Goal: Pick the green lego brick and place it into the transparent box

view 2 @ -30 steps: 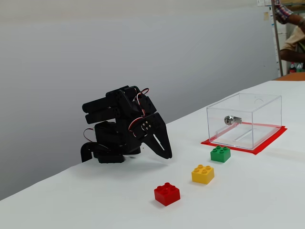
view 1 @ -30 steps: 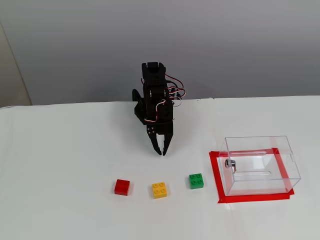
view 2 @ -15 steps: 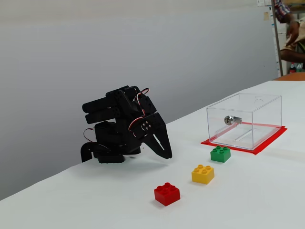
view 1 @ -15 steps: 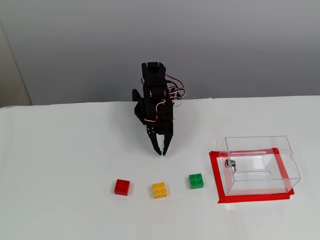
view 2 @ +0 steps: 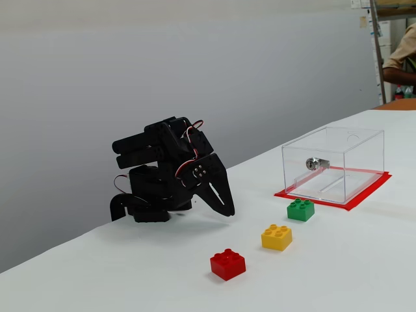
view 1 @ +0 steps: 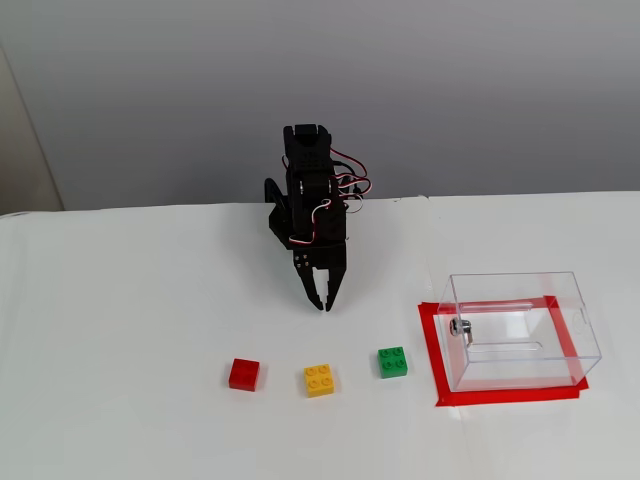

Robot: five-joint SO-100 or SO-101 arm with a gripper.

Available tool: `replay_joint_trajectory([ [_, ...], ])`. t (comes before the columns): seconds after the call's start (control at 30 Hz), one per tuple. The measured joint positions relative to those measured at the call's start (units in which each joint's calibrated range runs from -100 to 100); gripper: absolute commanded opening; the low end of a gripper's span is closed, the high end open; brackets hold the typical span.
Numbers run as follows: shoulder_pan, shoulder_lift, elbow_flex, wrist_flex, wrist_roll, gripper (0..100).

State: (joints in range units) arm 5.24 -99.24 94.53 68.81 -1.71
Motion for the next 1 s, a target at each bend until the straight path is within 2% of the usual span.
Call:
replay_joint_trajectory([
  [0.23,0.5,0.0,-0.5,0.0,0.0,2],
  [0.37,0.3,1.3,-3.7,0.0,2.3,2],
  [0.7,0.0,17.5,-21.0,0.0,3.5,2],
  [1.0,-6.9,23.5,-29.2,-0.5,3.4,2],
])
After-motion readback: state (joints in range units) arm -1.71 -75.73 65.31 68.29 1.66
